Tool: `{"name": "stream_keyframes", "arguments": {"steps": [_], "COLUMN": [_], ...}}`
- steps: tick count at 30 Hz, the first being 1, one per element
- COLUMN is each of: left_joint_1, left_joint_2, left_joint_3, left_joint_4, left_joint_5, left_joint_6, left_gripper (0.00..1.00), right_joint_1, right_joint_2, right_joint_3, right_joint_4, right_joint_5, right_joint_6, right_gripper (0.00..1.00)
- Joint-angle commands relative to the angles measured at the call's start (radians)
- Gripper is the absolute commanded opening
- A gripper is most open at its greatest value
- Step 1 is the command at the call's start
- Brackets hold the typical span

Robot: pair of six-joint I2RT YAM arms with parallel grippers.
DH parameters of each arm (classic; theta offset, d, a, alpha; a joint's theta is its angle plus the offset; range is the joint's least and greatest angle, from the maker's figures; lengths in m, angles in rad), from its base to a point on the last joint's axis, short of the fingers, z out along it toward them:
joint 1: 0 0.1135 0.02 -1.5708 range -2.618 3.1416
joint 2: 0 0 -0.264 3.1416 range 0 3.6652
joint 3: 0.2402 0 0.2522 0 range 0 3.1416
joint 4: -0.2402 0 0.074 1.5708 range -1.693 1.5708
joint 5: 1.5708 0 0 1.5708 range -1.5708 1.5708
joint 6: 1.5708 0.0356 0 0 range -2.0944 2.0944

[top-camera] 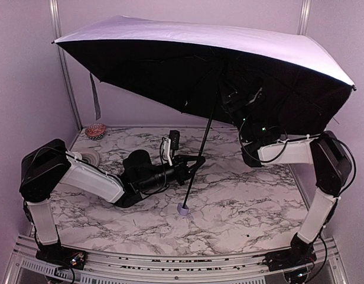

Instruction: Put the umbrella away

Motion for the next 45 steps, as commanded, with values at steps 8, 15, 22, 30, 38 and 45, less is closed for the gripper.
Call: {"name": "stream_keyframes", "arguments": {"steps": [8, 15, 22, 30, 38, 45], "left_joint_1": [-0.014, -0.018, -0.021, -0.012, -0.004, 0.036], "left_joint_2": [0.004, 0.009, 0.007, -0.039, -0.119, -0.126], "left_joint_3": [0.028, 0.026, 0.016, 0.004, 0.124, 0.16], "left_joint_4": [0.211, 0.21, 0.216, 0.057, -0.356, -0.433], "left_joint_5": [-0.081, -0.059, -0.054, -0.068, -0.034, 0.022], "left_joint_6": [0.042, 0.029, 0.021, 0.053, 0.227, 0.218], "left_gripper": [0.0, 0.0, 0.0, 0.21, 0.54, 0.63], "right_joint_1": [0.016, 0.005, 0.006, 0.006, 0.058, 0.086], "right_joint_2": [-0.052, 0.029, 0.041, -0.049, -0.169, -0.21], "right_joint_3": [-0.02, 0.11, 0.125, 0.087, 0.089, 0.121], "right_joint_4": [0.053, -0.074, -0.081, -0.23, -0.533, -0.681], "right_joint_5": [0.037, -0.11, -0.131, -0.111, -0.055, -0.026], "right_joint_6": [-0.073, -0.039, -0.032, -0.142, -0.315, -0.29], "right_gripper": [0.74, 0.75, 0.28, 0.0, 0.0, 0.0]}}
